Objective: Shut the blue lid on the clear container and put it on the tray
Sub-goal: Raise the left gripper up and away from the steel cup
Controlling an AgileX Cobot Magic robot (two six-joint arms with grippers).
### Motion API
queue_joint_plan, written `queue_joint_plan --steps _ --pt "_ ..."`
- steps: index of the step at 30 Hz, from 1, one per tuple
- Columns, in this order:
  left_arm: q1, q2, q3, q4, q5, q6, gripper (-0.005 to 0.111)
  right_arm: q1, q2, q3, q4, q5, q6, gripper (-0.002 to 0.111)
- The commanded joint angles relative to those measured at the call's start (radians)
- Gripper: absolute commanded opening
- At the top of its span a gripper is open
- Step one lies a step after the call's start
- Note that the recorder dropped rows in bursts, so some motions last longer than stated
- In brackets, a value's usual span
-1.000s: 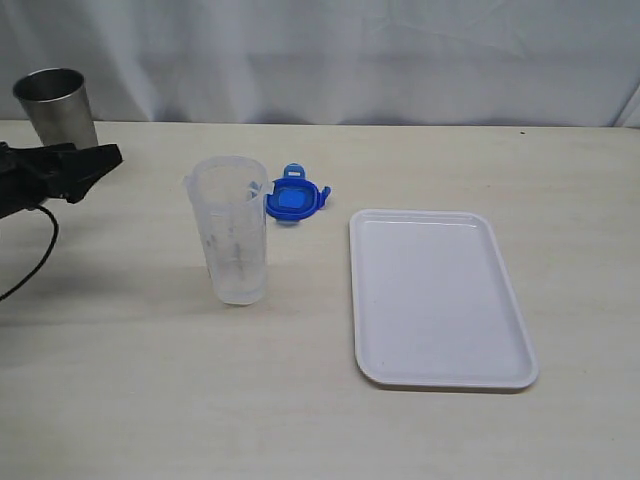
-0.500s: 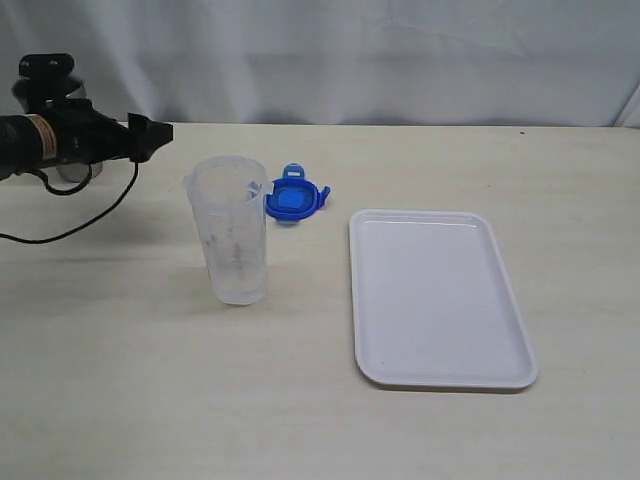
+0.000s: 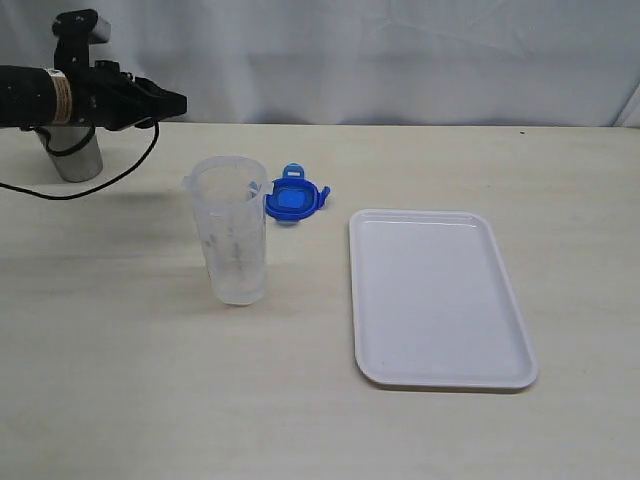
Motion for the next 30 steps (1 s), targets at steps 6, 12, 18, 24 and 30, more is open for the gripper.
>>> queue_joint_plan --steps 6,12,18,24,30 --pt "-0.013 -0.004 -0.118 0.213 -0.113 -0.464 0.030 0.001 -0.006 0.003 0.001 0.000 0.000 0.004" --pt "-0.030 -0.004 -0.180 0.213 -0.126 -0.441 0.029 0.001 -0.006 0.003 0.001 0.000 0.000 0.004" --pt "-0.063 -0.015 -0.222 0.161 -0.144 -0.370 0.029 0.001 -0.006 0.003 0.001 0.000 0.000 0.004" --pt "-0.153 -0.021 -0.315 0.213 -0.097 -0.374 0.026 0.001 -0.006 0.003 0.001 0.000 0.000 0.004" --pt "-0.229 -0.021 -0.372 0.213 -0.036 -0.363 0.000 0.001 -0.006 0.003 0.001 0.000 0.000 0.004"
